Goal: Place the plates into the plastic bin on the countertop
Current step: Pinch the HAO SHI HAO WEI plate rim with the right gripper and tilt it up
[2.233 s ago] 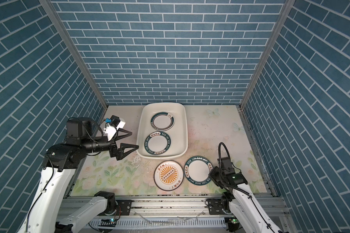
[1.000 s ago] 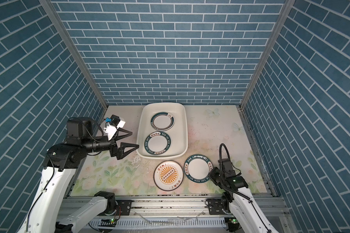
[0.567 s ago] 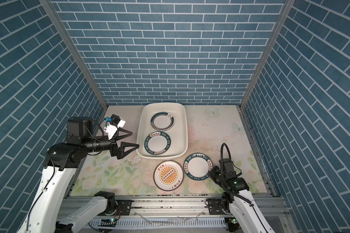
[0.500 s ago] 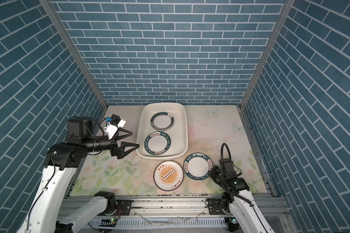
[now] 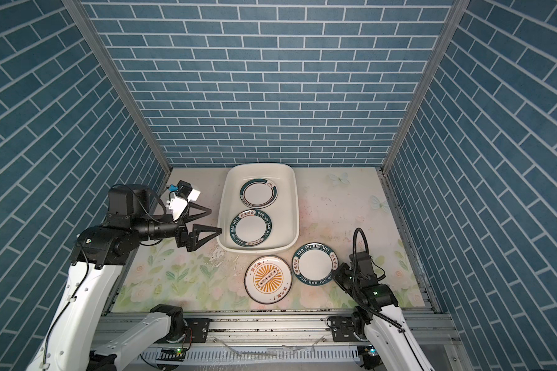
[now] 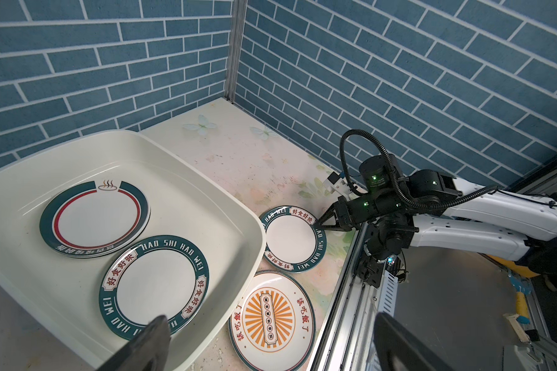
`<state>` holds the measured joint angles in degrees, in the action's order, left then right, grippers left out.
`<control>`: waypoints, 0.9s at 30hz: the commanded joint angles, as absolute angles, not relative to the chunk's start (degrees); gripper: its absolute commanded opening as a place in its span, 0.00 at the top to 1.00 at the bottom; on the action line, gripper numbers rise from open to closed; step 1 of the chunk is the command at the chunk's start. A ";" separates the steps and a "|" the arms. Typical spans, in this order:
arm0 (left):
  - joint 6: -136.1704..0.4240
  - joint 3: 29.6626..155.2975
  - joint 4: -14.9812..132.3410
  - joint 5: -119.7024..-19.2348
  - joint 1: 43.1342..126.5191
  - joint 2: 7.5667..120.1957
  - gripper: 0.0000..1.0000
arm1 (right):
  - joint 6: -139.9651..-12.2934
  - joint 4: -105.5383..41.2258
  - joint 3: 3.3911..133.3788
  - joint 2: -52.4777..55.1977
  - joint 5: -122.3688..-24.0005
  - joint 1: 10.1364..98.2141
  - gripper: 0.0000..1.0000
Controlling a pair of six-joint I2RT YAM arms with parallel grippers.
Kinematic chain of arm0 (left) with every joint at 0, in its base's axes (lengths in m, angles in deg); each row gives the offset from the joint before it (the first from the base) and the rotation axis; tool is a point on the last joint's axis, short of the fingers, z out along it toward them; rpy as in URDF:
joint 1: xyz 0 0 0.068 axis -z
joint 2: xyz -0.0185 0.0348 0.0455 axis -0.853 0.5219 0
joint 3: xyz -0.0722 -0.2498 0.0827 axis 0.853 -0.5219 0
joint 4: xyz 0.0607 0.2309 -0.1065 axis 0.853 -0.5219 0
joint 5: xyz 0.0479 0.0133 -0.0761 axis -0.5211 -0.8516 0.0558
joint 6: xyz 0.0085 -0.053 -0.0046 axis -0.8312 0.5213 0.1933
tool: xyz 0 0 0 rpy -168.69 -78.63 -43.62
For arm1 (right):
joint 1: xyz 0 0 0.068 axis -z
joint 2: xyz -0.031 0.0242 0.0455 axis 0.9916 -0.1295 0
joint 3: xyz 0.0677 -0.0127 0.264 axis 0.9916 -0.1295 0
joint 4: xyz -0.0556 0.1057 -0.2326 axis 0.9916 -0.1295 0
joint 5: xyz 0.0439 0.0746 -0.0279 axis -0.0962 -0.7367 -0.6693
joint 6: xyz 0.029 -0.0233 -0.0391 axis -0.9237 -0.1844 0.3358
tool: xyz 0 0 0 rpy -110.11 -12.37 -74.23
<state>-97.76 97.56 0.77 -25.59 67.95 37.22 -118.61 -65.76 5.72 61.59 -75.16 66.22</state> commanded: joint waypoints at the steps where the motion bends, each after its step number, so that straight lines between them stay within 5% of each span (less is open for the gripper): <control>1: -97.47 99.17 1.29 -24.61 68.24 37.23 0.00 | -119.56 -68.78 6.68 61.57 -73.02 66.39 0.94; 27: -97.44 99.76 1.20 -24.77 68.29 37.22 0.00 | -117.43 -68.52 15.62 59.52 -71.51 66.42 1.00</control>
<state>-97.74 98.39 0.83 -25.39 67.95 37.31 -118.33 -68.67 12.45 59.95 -73.00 66.24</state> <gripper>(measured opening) 0.995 0.072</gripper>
